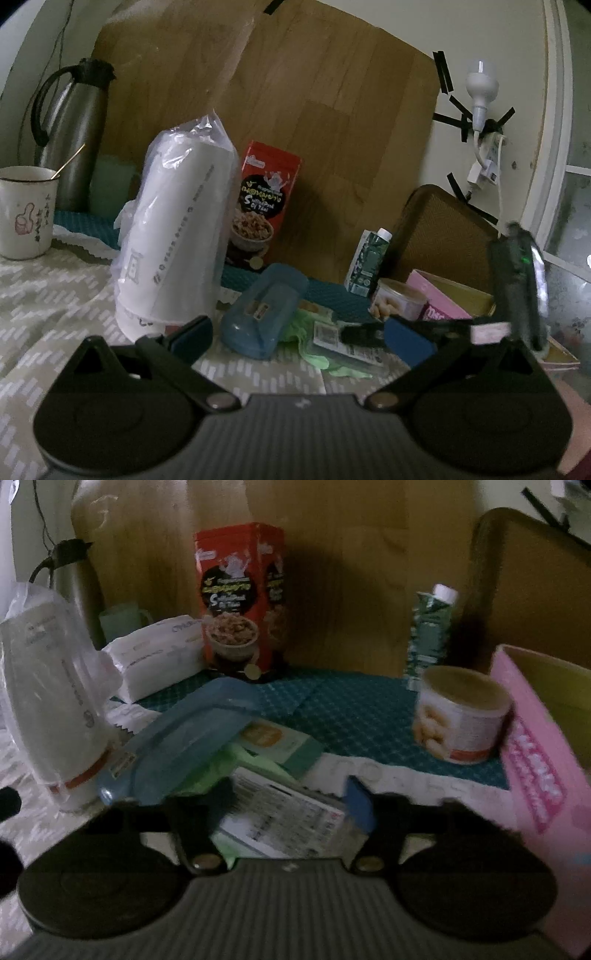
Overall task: Organize soft objects
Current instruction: 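Move the right gripper to the clear labelled packet and grasp it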
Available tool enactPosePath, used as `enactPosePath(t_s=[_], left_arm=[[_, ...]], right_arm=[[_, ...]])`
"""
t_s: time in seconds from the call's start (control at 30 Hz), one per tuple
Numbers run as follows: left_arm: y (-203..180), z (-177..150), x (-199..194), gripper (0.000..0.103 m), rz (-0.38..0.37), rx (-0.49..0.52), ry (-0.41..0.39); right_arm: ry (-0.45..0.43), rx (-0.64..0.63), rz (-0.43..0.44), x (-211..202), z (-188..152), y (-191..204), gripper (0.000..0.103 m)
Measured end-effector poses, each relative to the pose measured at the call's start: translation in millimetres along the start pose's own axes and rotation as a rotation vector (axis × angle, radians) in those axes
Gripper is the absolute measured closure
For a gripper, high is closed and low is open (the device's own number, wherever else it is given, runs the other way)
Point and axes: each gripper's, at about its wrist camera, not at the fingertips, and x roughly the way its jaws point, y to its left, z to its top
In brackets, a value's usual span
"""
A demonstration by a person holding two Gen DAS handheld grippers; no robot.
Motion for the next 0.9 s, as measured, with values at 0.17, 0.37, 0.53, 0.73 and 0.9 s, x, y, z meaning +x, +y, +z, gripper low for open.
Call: enactPosePath(t_s=[0.17, 0.37, 0.53, 0.73, 0.9], left_arm=[[-1.6, -0.4, -0.7, 0.0, 0.001, 0.003, -0.001], [-3.1, -0.8, 0.2, 0.0, 0.008, 0.009, -0.001], [-2.4, -0.4, 1.8, 0.0, 0.015, 0.004, -0.001], [-1.9, 0.1, 2.8, 0.0, 0.018, 0.001, 0.003], [-2.3, 0.1, 2.7, 0.0, 0.023, 0.005, 0.004]], right_arm=[[0.02, 0.025, -0.025, -12.5, -7.9, -18.9, 0.051], [-0.012, -0.145, 0.044, -14.8, -1.7, -7.5, 0.04], [0.03, -0.253, 0.114, 7.2, 4.8, -6.0, 0.018], [0.086, -0.124, 0.224, 8.9, 5.2, -23.4, 0.028], [0.037, -0.15, 0.188, -14.8, -10.3, -16.5, 0.051]])
